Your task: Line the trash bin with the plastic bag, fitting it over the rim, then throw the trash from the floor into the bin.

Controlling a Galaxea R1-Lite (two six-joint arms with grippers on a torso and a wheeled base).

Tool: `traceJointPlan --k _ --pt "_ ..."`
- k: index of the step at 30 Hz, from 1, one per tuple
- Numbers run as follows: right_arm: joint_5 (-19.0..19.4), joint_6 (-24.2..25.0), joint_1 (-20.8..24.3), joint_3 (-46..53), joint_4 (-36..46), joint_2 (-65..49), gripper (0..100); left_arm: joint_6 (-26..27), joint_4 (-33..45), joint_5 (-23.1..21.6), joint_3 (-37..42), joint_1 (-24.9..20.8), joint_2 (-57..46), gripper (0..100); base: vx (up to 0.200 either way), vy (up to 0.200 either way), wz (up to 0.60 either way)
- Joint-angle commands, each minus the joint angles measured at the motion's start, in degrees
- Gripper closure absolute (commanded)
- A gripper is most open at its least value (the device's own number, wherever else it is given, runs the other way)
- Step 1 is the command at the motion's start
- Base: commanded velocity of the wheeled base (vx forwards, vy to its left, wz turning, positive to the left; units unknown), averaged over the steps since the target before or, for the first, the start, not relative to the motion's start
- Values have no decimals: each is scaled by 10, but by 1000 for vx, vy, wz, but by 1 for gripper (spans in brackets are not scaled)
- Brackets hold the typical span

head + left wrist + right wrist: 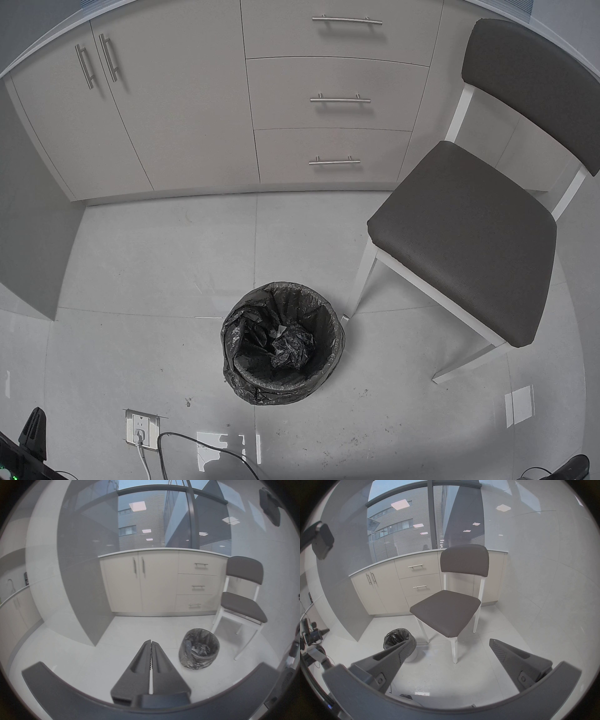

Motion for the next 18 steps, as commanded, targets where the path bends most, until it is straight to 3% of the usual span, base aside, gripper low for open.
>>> traceJointPlan --k 1,6,8,10,11,14,18 --pt "-1 -39 0 117 -91 -7 0 7 -2 -46 14 -1 -6 100 0 0 0" --pt "-3 -40 -1 242 -210 -7 0 7 -1 -46 14 -1 -6 100 0 0 0" --pt "-1 -56 -1 323 -312 -7 0 7 -1 -46 14 -2 -6 100 0 0 0" --pt "-1 -57 -1 329 -323 -7 0 7 -1 -46 14 -1 -6 100 0 0 0" --pt "4 -59 -1 357 -390 -7 0 3 -1 -44 14 -1 -6 100 0 0 0" --pt "6 -64 -2 374 -419 -7 0 4 -1 -42 14 -1 -6 100 0 0 0" --pt "41 -78 -1 378 -409 -7 0 4 -1 -42 14 -1 -6 100 0 0 0"
